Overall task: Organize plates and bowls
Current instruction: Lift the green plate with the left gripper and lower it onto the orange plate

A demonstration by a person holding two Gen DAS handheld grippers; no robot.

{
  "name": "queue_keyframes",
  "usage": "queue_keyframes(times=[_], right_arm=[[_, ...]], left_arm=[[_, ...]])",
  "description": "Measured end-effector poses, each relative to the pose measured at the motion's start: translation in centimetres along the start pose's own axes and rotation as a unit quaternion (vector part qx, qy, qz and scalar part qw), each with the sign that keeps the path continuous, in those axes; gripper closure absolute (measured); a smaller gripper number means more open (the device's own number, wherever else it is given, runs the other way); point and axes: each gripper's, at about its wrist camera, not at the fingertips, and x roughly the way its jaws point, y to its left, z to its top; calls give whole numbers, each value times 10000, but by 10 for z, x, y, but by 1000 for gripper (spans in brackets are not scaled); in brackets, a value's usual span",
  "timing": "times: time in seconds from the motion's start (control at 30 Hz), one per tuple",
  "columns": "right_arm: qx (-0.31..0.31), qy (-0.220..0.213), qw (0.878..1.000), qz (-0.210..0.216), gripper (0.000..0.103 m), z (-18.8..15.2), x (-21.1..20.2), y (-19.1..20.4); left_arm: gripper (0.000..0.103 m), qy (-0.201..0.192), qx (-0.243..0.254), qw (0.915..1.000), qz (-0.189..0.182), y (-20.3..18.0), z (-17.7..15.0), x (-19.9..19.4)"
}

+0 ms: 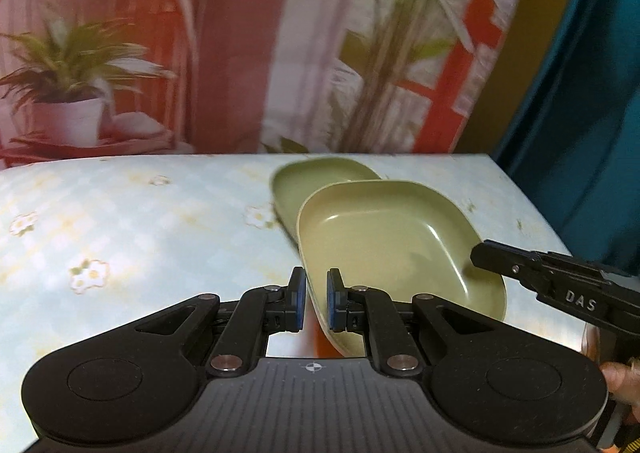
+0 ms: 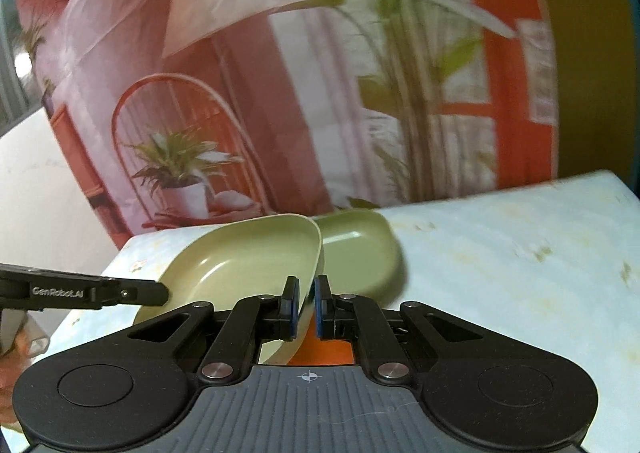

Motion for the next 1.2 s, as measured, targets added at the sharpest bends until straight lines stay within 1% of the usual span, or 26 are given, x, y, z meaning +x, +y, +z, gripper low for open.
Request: queue_keyframes(times=[0.17,0.37,0.73,0.93,1.03,1.2], right_arm=[[303,5,9995,-115,94,-30,-16,-16],[438,76,9988,-198,94,-51,-18,-23],[208,170,9991,-316,93,-60,-14,-14],[151,268,9988,-390,92,-65,-12,-12],[113,276,9985,-459,88,-64,-13,-11],[44,221,9982,-554,86,-60,-16,-10]], left_arm=[[91,229,245,9994,12,-16,-8,14],[91,396,454,9980,207,-21,-15,29],[91,599,620,9956,354,-21,-19,45],[91,619,595,9960,258,-19,-21,46],[90,588,588,9962,254,-18,-21,44],[90,475,405,9979,187,-13,-16,39]])
